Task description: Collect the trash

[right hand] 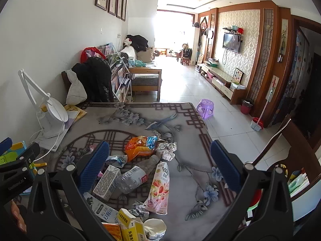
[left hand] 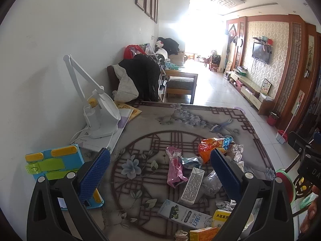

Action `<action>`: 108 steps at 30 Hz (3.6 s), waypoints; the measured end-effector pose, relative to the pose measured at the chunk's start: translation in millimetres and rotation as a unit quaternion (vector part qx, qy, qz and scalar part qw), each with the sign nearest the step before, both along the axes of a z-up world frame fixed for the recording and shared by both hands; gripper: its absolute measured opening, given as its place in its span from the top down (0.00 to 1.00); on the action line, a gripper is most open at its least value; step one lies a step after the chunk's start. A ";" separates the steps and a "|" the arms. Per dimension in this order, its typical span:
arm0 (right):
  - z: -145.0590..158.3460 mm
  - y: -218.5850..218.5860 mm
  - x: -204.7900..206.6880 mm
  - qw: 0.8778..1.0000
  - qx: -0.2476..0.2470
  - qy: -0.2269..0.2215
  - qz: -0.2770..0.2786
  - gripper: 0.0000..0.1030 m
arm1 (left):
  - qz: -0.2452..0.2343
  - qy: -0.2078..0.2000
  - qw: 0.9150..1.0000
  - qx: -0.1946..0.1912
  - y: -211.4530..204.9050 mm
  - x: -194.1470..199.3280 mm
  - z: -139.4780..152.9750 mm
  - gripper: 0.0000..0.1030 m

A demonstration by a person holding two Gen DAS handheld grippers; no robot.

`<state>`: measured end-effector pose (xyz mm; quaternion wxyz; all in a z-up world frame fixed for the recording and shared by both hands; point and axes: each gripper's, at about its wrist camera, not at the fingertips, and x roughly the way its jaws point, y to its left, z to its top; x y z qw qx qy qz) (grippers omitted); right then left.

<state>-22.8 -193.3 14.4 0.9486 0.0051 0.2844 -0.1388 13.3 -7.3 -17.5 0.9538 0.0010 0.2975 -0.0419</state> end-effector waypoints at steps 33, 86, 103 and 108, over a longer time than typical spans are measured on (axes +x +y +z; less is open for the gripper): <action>-132.9 -63.8 139.5 0.968 0.159 0.186 0.055 0.23 | -0.154 0.251 0.955 -0.023 -73.2 113.2 -217.6 0.64; -120.8 -49.4 8.9 0.968 0.166 0.161 0.092 0.85 | -0.130 0.204 0.967 -0.080 -37.8 53.9 -150.1 0.63; -150.4 -284.9 -40.4 0.973 0.137 0.170 -0.072 0.85 | -0.224 0.141 0.958 -0.110 -208.2 3.8 -92.5 0.63; -182.6 -349.4 -39.6 0.963 0.143 0.200 -0.108 0.80 | -0.281 0.149 0.942 -0.106 -274.6 -7.3 -96.4 0.63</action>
